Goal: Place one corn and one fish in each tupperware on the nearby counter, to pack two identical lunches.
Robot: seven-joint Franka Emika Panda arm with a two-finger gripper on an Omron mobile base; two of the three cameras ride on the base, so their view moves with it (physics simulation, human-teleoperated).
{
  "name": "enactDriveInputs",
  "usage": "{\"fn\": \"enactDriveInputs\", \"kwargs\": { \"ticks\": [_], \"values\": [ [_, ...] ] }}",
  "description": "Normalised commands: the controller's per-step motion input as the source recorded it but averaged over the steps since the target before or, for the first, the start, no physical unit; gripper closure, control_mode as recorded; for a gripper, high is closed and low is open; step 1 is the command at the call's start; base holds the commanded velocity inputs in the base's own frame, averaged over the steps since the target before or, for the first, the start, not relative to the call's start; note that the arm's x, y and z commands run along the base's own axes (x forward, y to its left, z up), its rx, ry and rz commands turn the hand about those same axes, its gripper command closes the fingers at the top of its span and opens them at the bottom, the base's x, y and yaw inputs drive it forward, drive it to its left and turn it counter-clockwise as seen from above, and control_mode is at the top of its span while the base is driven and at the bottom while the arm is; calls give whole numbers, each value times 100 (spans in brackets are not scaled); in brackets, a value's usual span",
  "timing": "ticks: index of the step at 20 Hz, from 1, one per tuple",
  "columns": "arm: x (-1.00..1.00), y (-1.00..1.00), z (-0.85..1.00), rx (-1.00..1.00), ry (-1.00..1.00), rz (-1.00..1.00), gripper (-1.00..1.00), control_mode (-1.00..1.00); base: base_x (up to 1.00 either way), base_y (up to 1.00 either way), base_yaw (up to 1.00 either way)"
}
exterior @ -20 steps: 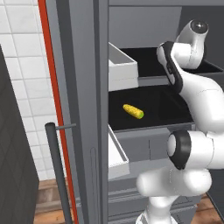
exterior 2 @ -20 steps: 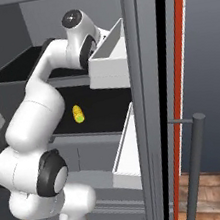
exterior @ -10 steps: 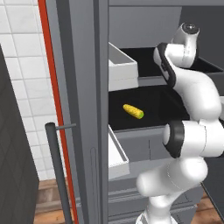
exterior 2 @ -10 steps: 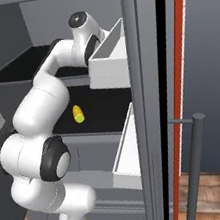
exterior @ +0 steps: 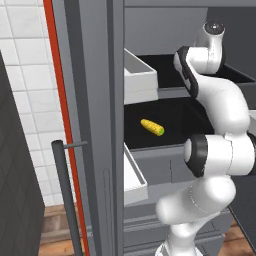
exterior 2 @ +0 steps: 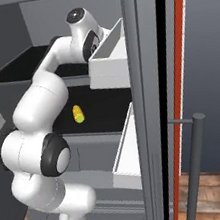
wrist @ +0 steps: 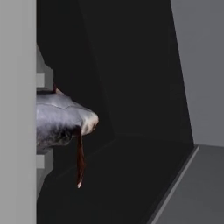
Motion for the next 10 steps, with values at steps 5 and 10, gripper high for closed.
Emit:
{"fn": "enactDriveInputs", "kwargs": {
  "ticks": [5, 10],
  "values": [
    [-82, 13, -58, 0, 0, 2, 100, -100, 0, 0, 0],
    [-100, 21, -59, 0, 0, 4, 100, -100, 0, 0, 0]
  ]
}}
